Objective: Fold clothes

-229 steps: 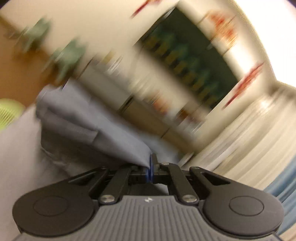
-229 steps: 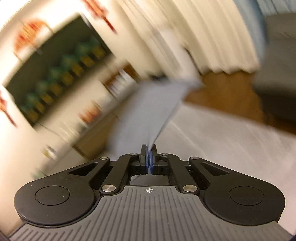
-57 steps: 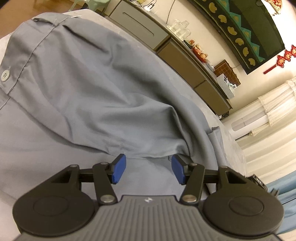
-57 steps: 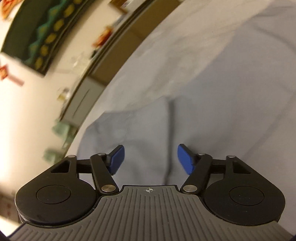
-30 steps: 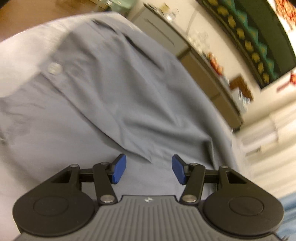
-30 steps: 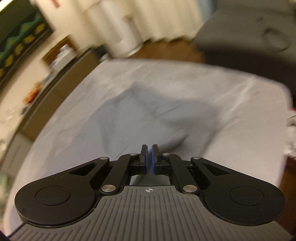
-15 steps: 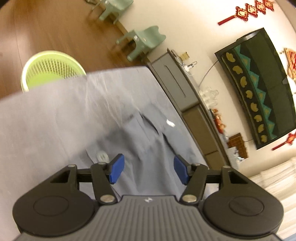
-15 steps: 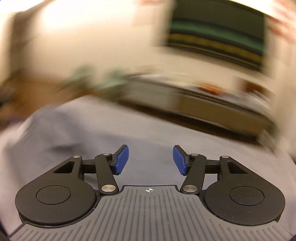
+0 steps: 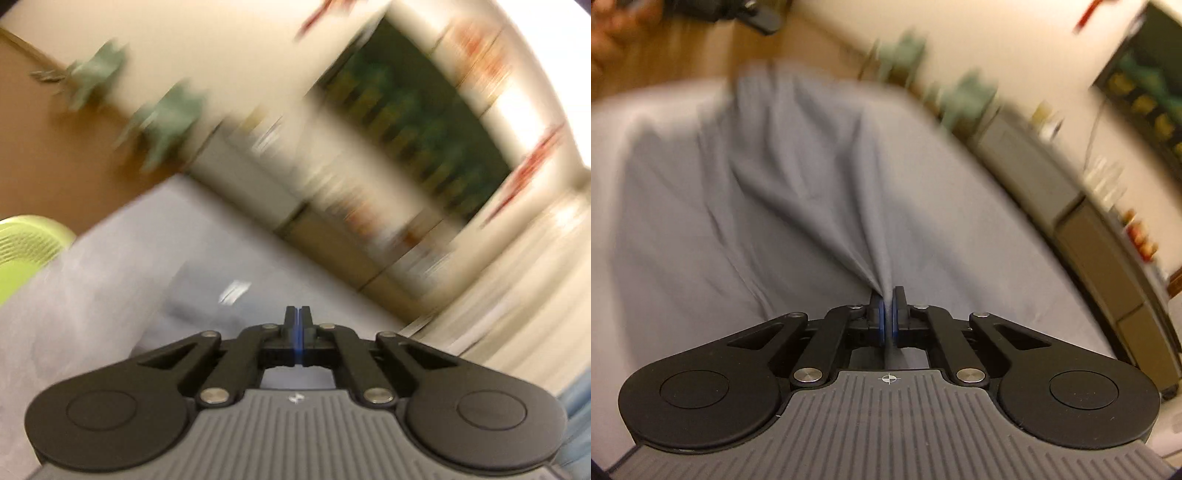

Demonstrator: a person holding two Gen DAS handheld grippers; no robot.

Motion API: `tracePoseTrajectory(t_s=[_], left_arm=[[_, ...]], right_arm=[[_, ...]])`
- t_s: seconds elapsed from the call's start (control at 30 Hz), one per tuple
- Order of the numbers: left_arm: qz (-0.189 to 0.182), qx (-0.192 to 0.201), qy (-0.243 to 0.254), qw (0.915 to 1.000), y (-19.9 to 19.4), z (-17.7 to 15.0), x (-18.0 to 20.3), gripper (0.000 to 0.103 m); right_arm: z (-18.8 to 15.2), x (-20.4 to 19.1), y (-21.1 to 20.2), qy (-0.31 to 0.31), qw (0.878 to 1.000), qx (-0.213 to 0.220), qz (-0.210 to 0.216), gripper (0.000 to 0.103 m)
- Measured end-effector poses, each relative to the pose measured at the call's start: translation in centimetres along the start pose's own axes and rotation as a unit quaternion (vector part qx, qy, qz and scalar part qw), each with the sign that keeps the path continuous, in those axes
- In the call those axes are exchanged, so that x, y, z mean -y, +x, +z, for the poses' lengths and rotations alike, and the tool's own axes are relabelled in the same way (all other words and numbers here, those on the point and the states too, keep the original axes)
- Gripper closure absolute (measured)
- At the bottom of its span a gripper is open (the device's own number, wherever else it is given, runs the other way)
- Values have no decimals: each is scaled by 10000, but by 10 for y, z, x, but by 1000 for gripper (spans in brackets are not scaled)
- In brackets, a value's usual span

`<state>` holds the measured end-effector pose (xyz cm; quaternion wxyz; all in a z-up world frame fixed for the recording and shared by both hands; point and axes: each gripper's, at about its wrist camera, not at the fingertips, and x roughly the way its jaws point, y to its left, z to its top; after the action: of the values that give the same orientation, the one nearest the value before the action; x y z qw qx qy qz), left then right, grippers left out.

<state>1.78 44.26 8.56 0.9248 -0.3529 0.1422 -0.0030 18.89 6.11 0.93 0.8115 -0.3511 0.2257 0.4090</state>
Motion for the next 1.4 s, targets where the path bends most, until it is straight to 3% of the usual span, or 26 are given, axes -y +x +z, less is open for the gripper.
tracePoseTrajectory(t_s=[0.07, 0.17, 0.27, 0.33, 0.37, 0.4, 0.43, 0.53, 0.6, 0.77, 0.87, 0.9, 0.97, 1.0, 1.07, 1.13, 1.17, 1.23, 1.27, 1.37, 1.4], left_arm=[[221, 210, -541, 9981, -35, -6, -36, 103], [1067, -660, -928, 9877, -13, -27, -61, 101], [1080, -1032, -1054, 9831, 0, -47, -45, 78], [1104, -1026, -1255, 9806, -1, -56, -37, 45], [1125, -988, -1346, 9795, -2, -59, -35, 41], [1172, -966, -1373, 9788, -3, -60, -33, 40], [1235, -952, -1366, 9783, -2, -61, -31, 39], [1535, -551, -1411, 9765, -12, -60, -32, 37], [1464, -330, -1403, 9787, -27, -62, -32, 31], [1541, -682, -878, 9818, -24, -76, -16, 30], [1598, -1030, -734, 9790, -2, -83, -7, 27], [1641, -1122, -605, 9782, 8, -85, -3, 31], [1750, -1279, -253, 9759, 29, -85, 5, 82], [1561, -1189, -324, 9800, 20, -85, 7, 94], [908, -820, -737, 9898, -18, -85, 6, 94], [564, -540, -1331, 9880, -57, -105, -10, 94], [747, -582, -1668, 9814, -63, -115, -23, 94], [1267, -798, -2312, 9613, -65, -134, -50, 91], [1395, -856, -2438, 9559, -66, -140, -56, 88], [1699, -854, -2066, 9598, -70, -140, -41, 63], [1751, -881, -1935, 9613, -69, -140, -33, 47]], right_arm=[[-11, -13, -48, 71, 9991, 412, 22, 102], [-46, -47, -51, -185, 9995, 176, 162, 102], [-67, -69, -38, -435, 9991, -17, 0, 101], [-63, -79, -42, -674, 9976, 42, -139, 88], [-60, -85, -45, -803, 9965, 87, -209, 81], [-55, -92, -50, -983, 9945, 228, -282, 62], [-49, -96, -55, -1105, 9926, 368, -338, 50], [-29, -110, -67, -1372, 9882, 621, -264, 45], [-22, -117, -62, -1408, 9879, 632, -178, 46], [-20, -143, -37, -1557, 9863, 536, 46, 50], [-18, -154, -31, -1737, 9834, 521, 100, 50], [-18, -157, -29, -1780, 9831, 427, 101, 58], [-17, -160, -24, -1733, 9845, 187, 195, 95], [-17, -158, -27, -1591, 9867, 164, 290, 102], [-18, -152, -44, -1299, 9901, 239, 477, 102], [-27, -144, -77, -958, 9920, 449, 688, 98], [-37, -140, -85, -778, 9926, 450, 817, 94], [-58, -133, -100, -421, 9926, 443, 1047, 57], [-70, -128, -99, -263, 9942, 370, 980, 52], [-106, -113, -101, 222, 9974, 135, 669, 50], [-117, -109, -102, 379, 9977, 65, 564, 47]])
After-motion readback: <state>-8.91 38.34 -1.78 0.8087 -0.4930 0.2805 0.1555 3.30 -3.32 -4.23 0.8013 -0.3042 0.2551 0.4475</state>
